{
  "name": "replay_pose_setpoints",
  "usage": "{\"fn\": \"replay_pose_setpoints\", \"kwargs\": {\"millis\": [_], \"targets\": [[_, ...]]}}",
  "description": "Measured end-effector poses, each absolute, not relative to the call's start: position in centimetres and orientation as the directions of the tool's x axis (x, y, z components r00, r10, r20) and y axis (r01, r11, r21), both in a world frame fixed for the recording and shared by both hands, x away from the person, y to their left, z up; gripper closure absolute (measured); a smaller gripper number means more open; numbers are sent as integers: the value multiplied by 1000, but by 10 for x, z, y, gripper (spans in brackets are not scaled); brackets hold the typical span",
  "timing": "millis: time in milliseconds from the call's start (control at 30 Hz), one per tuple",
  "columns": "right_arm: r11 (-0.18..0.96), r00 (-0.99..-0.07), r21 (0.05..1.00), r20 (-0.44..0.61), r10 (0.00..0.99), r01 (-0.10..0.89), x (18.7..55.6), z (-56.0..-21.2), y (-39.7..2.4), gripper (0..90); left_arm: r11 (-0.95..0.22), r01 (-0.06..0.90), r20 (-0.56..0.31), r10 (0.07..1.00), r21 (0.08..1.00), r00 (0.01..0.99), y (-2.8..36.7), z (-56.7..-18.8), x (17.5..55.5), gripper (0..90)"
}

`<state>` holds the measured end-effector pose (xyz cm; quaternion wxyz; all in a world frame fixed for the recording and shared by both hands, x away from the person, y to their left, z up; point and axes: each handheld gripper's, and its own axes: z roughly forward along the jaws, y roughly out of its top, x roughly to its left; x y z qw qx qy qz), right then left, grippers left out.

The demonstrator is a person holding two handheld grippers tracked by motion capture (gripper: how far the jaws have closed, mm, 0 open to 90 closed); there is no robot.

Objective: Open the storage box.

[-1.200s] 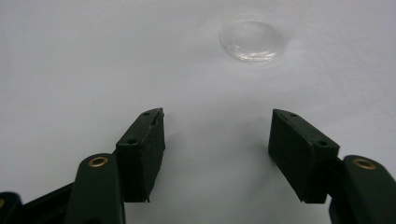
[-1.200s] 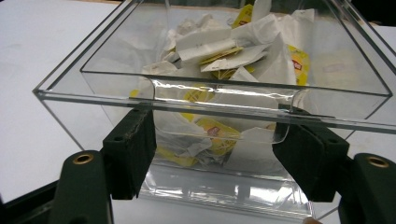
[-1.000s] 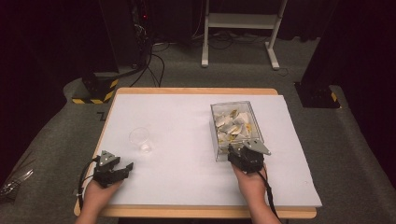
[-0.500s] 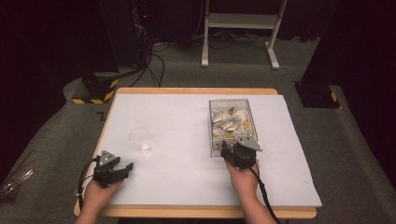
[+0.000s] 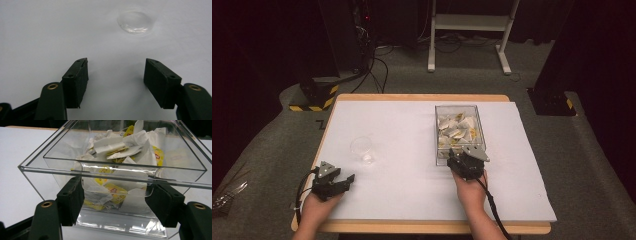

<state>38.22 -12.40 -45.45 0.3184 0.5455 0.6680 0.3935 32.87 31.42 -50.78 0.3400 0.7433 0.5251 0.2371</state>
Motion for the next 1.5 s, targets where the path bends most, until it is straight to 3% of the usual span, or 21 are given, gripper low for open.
{"fn": "replay_pose_setpoints", "kwargs": {"millis": [1500], "targets": [[118,-243,872,2,970,476,322,-454,-132,326,-215,619,-5,943,755,333,314,-508,329,364]]}}
